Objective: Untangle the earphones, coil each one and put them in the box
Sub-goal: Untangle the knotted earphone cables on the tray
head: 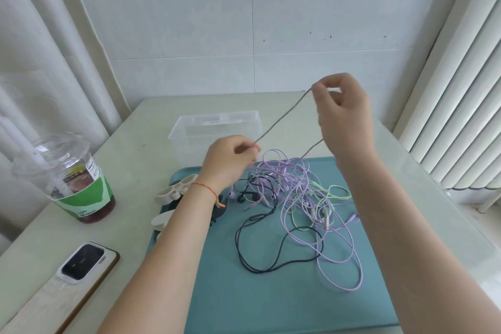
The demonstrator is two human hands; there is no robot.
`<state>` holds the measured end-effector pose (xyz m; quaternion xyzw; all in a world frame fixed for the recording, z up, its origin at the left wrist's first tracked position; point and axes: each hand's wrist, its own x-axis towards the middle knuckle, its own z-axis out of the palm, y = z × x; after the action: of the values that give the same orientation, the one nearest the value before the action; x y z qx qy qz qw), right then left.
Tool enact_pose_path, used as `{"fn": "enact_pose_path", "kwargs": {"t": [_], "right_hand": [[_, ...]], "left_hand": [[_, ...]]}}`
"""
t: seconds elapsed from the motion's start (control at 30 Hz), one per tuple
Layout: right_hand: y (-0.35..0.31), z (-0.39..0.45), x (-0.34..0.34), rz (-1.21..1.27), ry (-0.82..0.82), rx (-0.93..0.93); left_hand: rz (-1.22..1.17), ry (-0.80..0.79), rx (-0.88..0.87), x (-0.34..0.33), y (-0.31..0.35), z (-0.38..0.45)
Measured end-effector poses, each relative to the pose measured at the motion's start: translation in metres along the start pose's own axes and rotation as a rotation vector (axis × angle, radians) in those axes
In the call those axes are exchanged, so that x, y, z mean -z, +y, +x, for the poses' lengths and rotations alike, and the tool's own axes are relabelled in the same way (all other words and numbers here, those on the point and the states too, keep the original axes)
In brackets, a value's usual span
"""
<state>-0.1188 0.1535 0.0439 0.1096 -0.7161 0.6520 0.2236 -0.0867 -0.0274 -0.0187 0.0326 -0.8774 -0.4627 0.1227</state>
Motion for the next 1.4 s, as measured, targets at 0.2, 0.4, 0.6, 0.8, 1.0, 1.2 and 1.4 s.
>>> {"fn": "enact_pose_path", "kwargs": {"t": [0.2,0.4,0.6,0.8,1.0,1.2,1.4], "right_hand": [[0.023,0.007,0.009,-0.726,-0.319,-0.174],[0.002,-0.006,-0.001,-0.603,-0.573,0.046],[0.006,-0.015,-0.006,-0.613,-0.69,0.091],[0.011,-0.01,-0.007,-0.673,-0.585,0.136],[0.004,-0.004,-0.004,-0.323,0.021,0.344],[0.014,0.001,0.005,-0.759,-0.142,0.115],[0.015,-0.01,0.001,-1.135,-0.39,0.066]], "left_hand": [[-0.398,0.313,0.028,0.006,0.009,0.003],[-0.105,0.133,-0.08,-0.007,0.01,0.001],[-0.026,0.019,-0.125,-0.01,0.014,-0.003],[0.032,0.009,-0.132,-0.01,0.013,-0.003],[0.315,0.063,-0.079,-0.005,0.003,0.0],[0.059,0.052,-0.11,-0.003,0.008,-0.001],[0.176,-0.038,-0.064,-0.008,0.007,-0.002]]}}
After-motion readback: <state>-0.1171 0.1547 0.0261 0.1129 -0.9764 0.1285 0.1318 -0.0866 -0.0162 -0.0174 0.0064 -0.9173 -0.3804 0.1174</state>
